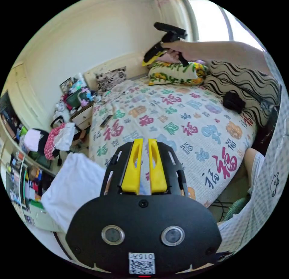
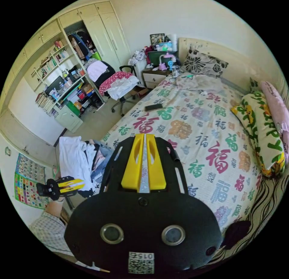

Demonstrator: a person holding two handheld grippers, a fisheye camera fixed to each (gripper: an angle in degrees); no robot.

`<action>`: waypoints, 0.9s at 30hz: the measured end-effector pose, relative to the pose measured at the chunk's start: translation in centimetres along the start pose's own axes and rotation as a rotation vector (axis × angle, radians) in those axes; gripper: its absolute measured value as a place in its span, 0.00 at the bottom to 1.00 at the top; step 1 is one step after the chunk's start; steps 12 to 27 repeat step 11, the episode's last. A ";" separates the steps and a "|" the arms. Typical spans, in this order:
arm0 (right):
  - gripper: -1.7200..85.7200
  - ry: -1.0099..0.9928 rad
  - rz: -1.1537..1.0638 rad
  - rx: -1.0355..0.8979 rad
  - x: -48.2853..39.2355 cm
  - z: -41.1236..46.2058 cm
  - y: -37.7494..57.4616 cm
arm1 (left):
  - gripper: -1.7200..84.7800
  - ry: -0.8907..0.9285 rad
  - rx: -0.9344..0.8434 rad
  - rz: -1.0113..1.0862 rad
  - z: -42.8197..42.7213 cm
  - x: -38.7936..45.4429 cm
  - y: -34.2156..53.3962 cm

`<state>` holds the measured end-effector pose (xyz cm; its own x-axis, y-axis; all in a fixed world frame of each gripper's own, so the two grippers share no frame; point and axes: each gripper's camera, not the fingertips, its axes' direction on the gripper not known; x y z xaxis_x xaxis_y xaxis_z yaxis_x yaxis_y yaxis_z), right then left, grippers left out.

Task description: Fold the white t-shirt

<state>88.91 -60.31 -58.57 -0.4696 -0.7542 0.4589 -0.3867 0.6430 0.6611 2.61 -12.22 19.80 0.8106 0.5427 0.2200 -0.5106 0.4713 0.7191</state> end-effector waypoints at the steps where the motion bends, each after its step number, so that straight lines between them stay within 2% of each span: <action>1: 0.03 0.051 0.034 0.035 1.7 -2.2 1.6 | 0.03 0.047 0.028 0.079 2.9 4.0 -0.7; 3: 0.03 0.108 0.112 0.091 4.3 -5.6 4.7 | 0.02 0.117 0.058 0.141 7.1 9.7 -1.3; 6: 0.04 0.174 0.191 0.190 8.1 -10.5 11.9 | 0.02 0.352 0.103 0.177 11.8 18.2 -1.7; 8: 0.06 0.252 0.283 0.201 12.0 -12.7 18.7 | 0.03 0.465 0.059 0.153 13.8 24.5 -1.8; 11: 0.07 0.327 0.474 0.106 19.1 -14.9 26.9 | 0.04 0.418 -0.012 0.277 14.8 32.9 -1.8; 27: 0.07 0.327 0.474 0.106 19.1 -14.9 26.9 | 0.04 0.418 -0.012 0.277 14.8 32.9 -1.8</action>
